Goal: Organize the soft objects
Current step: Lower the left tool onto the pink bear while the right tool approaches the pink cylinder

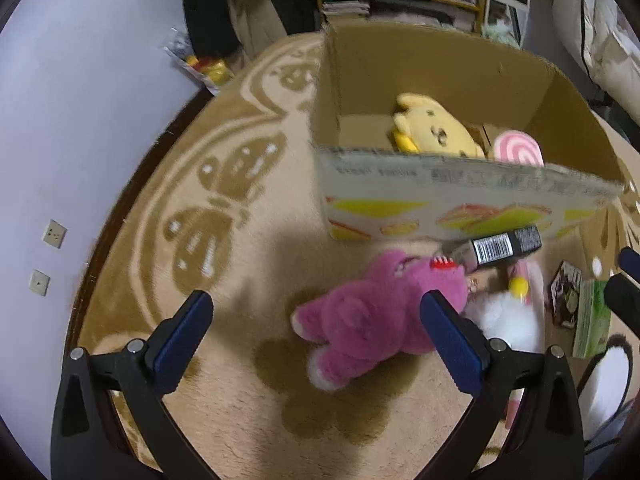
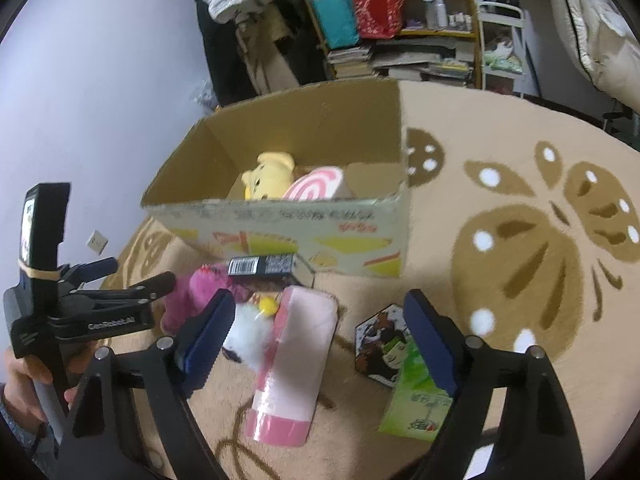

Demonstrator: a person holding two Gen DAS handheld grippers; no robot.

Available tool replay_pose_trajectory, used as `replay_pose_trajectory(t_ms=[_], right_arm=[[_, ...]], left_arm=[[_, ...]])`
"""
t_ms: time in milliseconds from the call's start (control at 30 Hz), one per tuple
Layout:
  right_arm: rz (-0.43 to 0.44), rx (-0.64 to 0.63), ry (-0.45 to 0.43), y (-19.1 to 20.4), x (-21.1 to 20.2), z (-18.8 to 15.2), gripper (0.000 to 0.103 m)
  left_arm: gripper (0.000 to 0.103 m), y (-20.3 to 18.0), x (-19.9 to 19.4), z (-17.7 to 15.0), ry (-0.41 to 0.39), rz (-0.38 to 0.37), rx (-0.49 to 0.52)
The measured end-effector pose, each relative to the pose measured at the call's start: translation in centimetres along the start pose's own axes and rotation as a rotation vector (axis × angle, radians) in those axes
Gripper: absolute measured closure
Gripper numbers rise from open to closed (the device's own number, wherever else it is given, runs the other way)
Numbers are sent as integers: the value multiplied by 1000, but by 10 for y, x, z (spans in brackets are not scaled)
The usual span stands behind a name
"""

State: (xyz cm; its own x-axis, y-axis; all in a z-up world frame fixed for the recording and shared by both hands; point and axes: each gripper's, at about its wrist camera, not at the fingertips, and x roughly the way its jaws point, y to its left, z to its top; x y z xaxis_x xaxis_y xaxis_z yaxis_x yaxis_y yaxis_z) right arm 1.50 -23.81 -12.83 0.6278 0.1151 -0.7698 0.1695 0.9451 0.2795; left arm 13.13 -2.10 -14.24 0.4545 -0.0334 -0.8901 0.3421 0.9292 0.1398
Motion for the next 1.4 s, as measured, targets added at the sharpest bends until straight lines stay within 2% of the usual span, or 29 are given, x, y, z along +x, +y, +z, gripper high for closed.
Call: replay_pose_trajectory(t_ms=[367, 500, 600, 1000, 1400], right_arm=[[22, -21, 118, 7, 38, -15, 33], [2, -22, 148, 7, 49, -18, 33], [4, -9, 166, 4, 54, -20, 33], [3, -36, 218, 12, 76, -24, 33], [12, -30, 244, 9, 88, -28, 33]], left_arm=[[1, -13, 26, -8, 69, -79, 36], [0, -16, 31, -9, 65, -88, 37], [0, -19, 36, -9, 93, -122, 50], [0, -30, 48, -10, 92, -87, 62], [0, -3, 60, -1, 106, -120, -68]])
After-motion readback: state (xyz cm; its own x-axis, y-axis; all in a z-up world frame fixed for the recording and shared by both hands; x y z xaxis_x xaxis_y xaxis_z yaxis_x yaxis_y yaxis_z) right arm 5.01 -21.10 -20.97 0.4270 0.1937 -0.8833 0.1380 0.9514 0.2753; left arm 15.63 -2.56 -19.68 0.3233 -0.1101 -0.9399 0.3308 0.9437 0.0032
